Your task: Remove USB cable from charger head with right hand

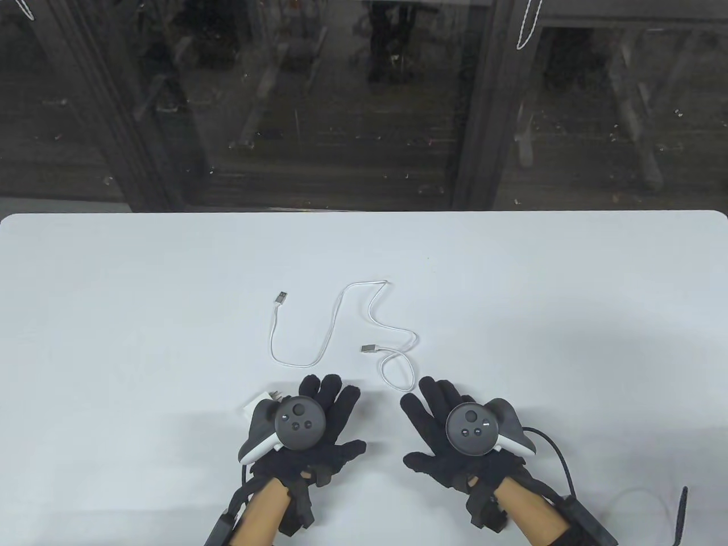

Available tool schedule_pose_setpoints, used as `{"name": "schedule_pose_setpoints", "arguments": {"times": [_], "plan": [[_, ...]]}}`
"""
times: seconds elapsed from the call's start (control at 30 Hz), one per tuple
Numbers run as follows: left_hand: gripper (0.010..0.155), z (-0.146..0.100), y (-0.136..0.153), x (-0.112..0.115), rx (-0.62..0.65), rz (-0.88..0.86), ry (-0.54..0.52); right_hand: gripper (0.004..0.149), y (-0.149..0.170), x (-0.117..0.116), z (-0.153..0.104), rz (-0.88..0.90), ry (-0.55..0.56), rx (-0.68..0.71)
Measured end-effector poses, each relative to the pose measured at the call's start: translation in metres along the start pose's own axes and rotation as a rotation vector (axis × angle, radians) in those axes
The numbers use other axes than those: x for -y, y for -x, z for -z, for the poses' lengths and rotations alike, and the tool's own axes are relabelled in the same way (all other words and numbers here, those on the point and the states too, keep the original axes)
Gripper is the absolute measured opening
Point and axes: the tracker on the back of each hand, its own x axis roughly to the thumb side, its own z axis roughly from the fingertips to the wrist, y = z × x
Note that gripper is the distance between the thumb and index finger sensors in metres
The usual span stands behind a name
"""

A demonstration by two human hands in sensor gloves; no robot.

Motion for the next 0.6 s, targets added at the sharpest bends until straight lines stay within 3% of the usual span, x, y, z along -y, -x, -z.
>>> {"name": "schedule_pose_setpoints", "arguments": {"times": [0.2, 0.6], "plan": [[0.084, 0.002, -0.003, 0.003, -0.001, 0.017, 0.008, 0.085, -0.012, 0.0, -0.002, -0.019, 0.0, 0.033], [0.084, 0.001, -0.003, 0.003, -0.019, 0.016, 0.012, 0.085, -0.008, -0.002, -0.001, -0.016, -0.018, 0.018]]}}
